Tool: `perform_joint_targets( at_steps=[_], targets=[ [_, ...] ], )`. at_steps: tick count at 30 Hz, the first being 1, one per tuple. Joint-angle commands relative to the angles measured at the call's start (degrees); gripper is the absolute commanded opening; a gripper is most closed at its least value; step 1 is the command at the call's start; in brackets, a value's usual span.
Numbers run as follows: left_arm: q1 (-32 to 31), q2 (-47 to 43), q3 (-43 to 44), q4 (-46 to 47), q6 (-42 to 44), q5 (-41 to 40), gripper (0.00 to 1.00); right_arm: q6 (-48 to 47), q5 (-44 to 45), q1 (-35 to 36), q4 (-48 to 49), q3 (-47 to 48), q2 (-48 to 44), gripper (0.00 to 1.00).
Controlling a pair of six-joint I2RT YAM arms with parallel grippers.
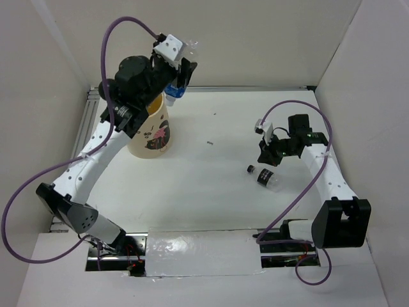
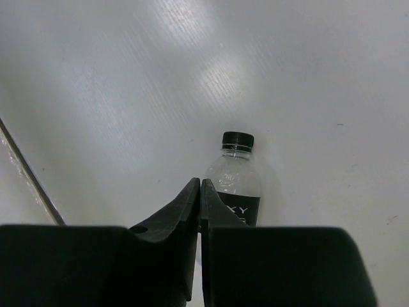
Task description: Put the plastic bottles in the bin
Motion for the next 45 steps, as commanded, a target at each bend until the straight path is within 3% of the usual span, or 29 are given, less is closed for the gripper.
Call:
perform_joint_targets(
  at_steps=[1, 9, 21, 30, 37, 41, 43, 44, 45],
  targets=[
    [0.9, -0.2, -6.6, 10.7, 4.5, -5.2, 0.0, 0.1, 1.0, -0.2, 2.9, 0.7, -0.1, 0.11],
    [3.8, -3.6, -18.8, 19.2, 12.1, -11.3, 0.0, -1.5, 1.0, -2.7, 1.2, 2.5, 2.1, 0.11],
    [5.4, -6.1, -21.2, 22.0, 12.1, -9.6, 0.0, -2.6, 0.5, -3.9, -0.1, 3.6, 4.6, 0.12],
    [7.6, -5.6, -27.8, 32.0, 22.1, -11.4, 0.0, -4.2, 0.5, -5.5, -1.2, 3.6, 5.1, 0.13],
    [10.4, -5.1, -32.2, 33.5, 24.1, -12.2, 0.0, -4.7, 0.5, -6.5, -2.3, 4.7, 5.6, 0.14],
    [10.4, -6.2, -34.9, 35.7, 26.1, -13.4, 0.38, -5.3, 0.5, -6.5, -2.8, 5.2, 6.1, 0.2],
    [10.4, -6.7, -34.9, 36.2, 26.1, -14.0, 0.81, -5.3, 0.5, -6.5, -2.8, 5.2, 6.2, 0.32],
    [10.4, -6.8, -34.9, 36.2, 26.1, -14.5, 0.88, -5.9, 0.0, -6.5, -3.4, 5.7, 6.8, 0.45],
    [10.4, -6.8, -34.9, 36.2, 26.1, -14.5, 0.97, -5.9, 0.0, -6.5, -3.4, 5.8, 6.8, 0.51]
  ],
)
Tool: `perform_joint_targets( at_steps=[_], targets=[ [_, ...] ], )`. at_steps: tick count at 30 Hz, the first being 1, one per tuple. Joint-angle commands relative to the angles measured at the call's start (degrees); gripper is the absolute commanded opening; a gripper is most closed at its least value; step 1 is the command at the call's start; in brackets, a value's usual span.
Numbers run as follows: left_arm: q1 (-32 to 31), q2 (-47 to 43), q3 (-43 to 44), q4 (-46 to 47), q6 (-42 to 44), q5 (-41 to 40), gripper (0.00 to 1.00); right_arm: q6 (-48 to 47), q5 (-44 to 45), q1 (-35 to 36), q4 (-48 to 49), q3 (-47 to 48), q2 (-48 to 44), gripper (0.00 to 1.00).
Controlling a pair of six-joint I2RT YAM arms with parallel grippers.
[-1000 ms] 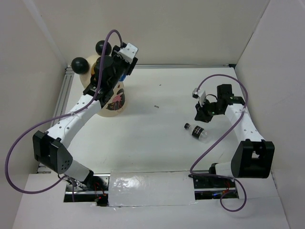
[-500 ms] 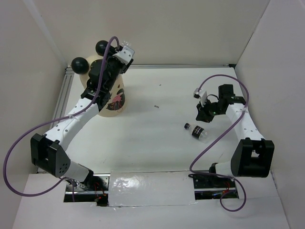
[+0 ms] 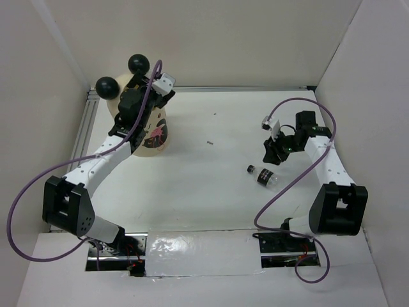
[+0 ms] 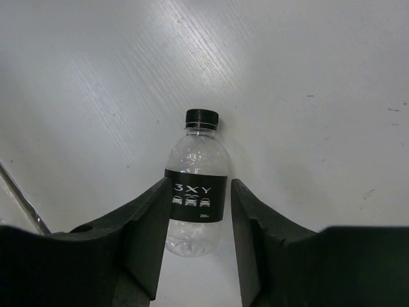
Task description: Put the plastic bottles in the bin
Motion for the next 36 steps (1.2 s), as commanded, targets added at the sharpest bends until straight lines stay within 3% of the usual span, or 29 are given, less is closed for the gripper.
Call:
perform_joint_targets(
  at_steps=[1, 5, 9, 14, 18, 19, 24, 28, 31, 36],
  targets=[
    [-0.1, -3.1, 1.3, 6.6, 0.5, -0.9, 1.0, -1.8, -1.1, -0.4, -2.6, 2.7, 0.8, 0.57],
    [-1.8, -4.8, 3.7, 4.3, -0.7, 0.2, 1.0, -2.3, -1.1, -0.4, -2.6, 2.7, 0.8, 0.72],
    [-5.0, -7.4, 7.7, 0.7, -2.7, 0.2, 1.0, -2.3, -1.1, -0.4, -3.1, 3.2, 0.8, 0.74],
    [-11.0, -13.4, 12.1, -14.1, -12.3, 7.0, 1.0, -2.5, 2.4, -0.4, -7.2, 4.3, 1.3, 0.75],
    [-18.9, -21.0, 1.9, -19.2, -20.3, 8.4, 1.0, -3.1, 8.5, 0.1, -8.9, 2.1, -1.2, 0.78],
    [-20.2, -23.9, -3.9, -19.2, -22.8, 6.1, 1.0, -2.3, 10.7, 0.2, -7.5, 0.0, -2.7, 0.81],
    [-26.4, -30.6, -16.4, -19.2, -30.4, 0.3, 1.0, -0.7, 13.8, 2.4, -6.0, -4.2, -2.8, 0.85],
    [-29.9, -34.0, -21.0, -21.4, -32.8, -4.2, 1.0, 1.8, 14.9, 4.5, -2.4, -6.8, -1.3, 0.88],
    [-30.5, -35.7, -23.1, -24.4, -34.7, -6.9, 1.0, 3.4, 14.9, 5.1, 0.2, -8.0, 0.1, 0.99],
    [-31.0, -41.5, -26.6, -27.4, -39.1, -8.8, 1.0, 6.3, 18.3, 6.1, 7.1, -10.9, 3.6, 1.0]
  ],
)
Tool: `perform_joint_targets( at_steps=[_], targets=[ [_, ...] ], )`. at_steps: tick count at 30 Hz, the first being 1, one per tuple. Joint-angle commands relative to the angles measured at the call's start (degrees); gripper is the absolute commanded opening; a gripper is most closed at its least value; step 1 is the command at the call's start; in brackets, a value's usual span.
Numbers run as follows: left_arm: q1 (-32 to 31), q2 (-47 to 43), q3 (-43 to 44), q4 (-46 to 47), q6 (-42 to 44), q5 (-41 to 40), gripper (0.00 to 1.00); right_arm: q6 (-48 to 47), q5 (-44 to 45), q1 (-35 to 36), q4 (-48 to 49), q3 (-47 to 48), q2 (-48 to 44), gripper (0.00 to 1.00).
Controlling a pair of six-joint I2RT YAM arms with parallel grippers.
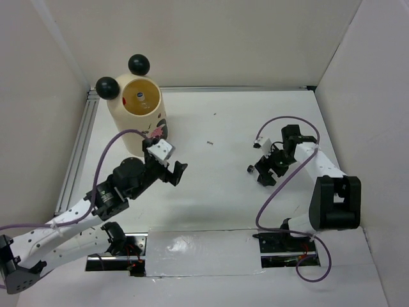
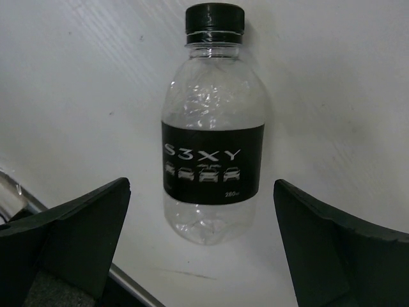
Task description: Put the plastic bottles in the bin
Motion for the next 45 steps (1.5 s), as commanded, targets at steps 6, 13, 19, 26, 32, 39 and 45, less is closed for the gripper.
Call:
perform_joint_targets(
  at_steps=[6, 13, 19, 26, 32, 39, 45],
  targets=[
    [-1.5, -9.6, -4.0, -4.4, -9.9, -5.7, 1.0, 2.6, 5.0, 1.4, 8.8, -3.8, 5.3, 0.94],
    [-2.5, -14.5, -6.4, -8.6, -15.0, -6.9, 1.0, -3.8, 6.2, 1.4, 3.2, -1.4, 2.2, 0.49],
    [-2.5, -18.1, -10.4, -9.8, -19.7, -5.4, 1.0, -9.0, 1.9, 3.5, -4.5, 17.7, 0.8, 0.31],
    [-2.5, -21.1, -13.3, -10.4, -21.5, -5.3, 1.0, -2.0, 6.3, 19.3, 6.7, 42.4, 6.2, 0.33],
    [-3.1, -21.1, -12.2, -12.7, -21.5, -6.9, 1.0, -3.0, 15.8, 32.6, 5.8, 67.3, 22.2, 0.33],
    [-3.1, -23.8, -11.1, -15.4, -22.0, -9.0, 1.0, -14.5, 31.0, 47.7, 13.5, 73.8, 31.1, 0.34],
    [-3.1, -25.6, -11.1, -16.0, -22.0, -9.7, 1.0, -19.5, 37.3, 52.5, 15.3, 80.8, 38.0, 0.32]
  ],
)
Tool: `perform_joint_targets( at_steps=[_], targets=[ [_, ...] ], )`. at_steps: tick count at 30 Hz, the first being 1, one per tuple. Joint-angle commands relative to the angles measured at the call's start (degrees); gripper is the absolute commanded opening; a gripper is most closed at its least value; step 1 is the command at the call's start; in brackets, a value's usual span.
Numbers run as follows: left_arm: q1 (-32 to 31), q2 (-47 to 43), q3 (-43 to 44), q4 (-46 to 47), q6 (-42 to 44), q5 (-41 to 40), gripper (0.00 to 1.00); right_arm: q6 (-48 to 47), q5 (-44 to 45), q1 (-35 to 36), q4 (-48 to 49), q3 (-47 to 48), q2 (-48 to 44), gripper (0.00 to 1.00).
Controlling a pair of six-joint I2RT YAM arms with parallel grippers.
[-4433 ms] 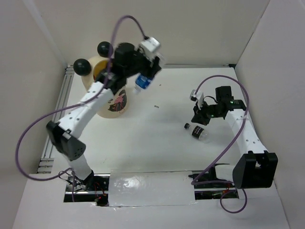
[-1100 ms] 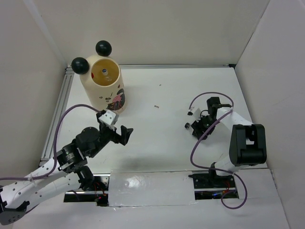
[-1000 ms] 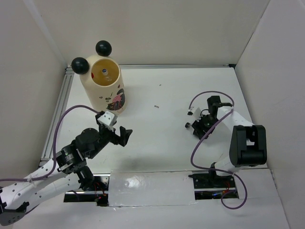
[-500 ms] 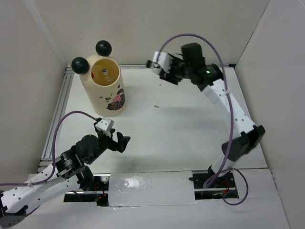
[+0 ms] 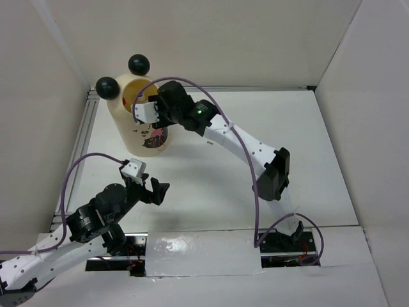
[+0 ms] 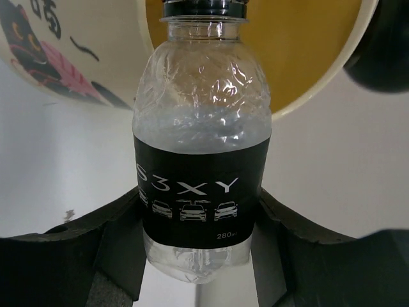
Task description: Put the plastic bottles in the bin
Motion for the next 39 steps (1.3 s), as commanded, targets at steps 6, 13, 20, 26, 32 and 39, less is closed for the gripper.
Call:
perform_joint_targets(
  at_steps=[6, 13, 20, 26, 32, 39],
  targets=[
    [-0.3, -1.0, 2.3, 0.9, -1.2, -1.4, 1.0, -11.3, 10.9, 3.4, 10.8, 3.1, 2.0, 0.41],
    [-0.3, -1.5, 2.3, 0.9, -1.2, -1.4, 1.0, -18.0, 15.4, 4.4, 15.3, 5.9, 6.6, 0.49],
    [-0.3, -2.6, 2.3, 0.9, -1.7, -1.4, 1.0, -21.2, 15.5, 5.0, 18.3, 7.0, 10.1, 0.61],
    [-0.3, -3.2, 2.3, 0.9, -1.7, -1.4, 1.0, -22.9, 15.5, 5.0, 20.6, 6.3, 10.1, 1.0],
    [-0.3, -3.8, 2.3, 0.9, -1.7, -1.9, 1.0, -22.9, 15.5, 5.6, 21.2, 6.3, 10.1, 1.0],
    [-0.3, -4.3, 2.3, 0.9, -1.7, -1.9, 1.0, -21.6, 17.5, 5.6, 20.6, 6.3, 7.7, 1.0]
  ],
)
